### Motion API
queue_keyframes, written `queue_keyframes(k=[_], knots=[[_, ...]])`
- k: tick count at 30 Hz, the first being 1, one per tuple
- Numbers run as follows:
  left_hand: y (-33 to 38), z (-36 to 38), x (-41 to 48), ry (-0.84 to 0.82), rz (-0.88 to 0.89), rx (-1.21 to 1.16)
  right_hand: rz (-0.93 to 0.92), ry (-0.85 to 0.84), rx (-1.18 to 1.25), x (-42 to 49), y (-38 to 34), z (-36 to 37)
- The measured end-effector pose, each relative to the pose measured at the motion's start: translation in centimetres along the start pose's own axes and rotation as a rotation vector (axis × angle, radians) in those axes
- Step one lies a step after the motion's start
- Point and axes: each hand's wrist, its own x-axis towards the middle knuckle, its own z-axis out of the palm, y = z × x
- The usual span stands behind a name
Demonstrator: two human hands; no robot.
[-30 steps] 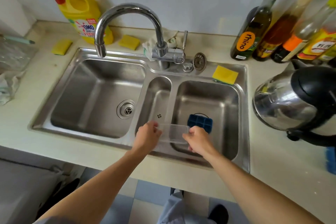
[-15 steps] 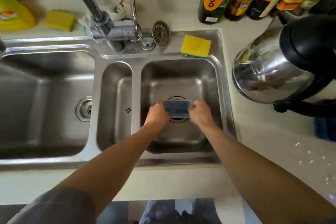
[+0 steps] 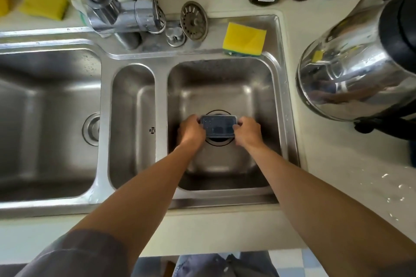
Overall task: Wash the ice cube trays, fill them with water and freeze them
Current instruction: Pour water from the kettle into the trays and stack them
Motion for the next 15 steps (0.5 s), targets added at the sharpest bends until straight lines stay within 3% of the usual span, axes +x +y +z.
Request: queue_keyframes(k=[11, 15], knots=[[0.5, -0.1, -0.5, -0.011, -0.039, -0.140, 0.090, -0.039, 0.108, -0.6, -0.4, -0.4], [1.3, -1.6, -1.9, 0.039, 0.006, -0.302, -0.023, -0.064, 0.170, -4.0, -0.9, -2.2]])
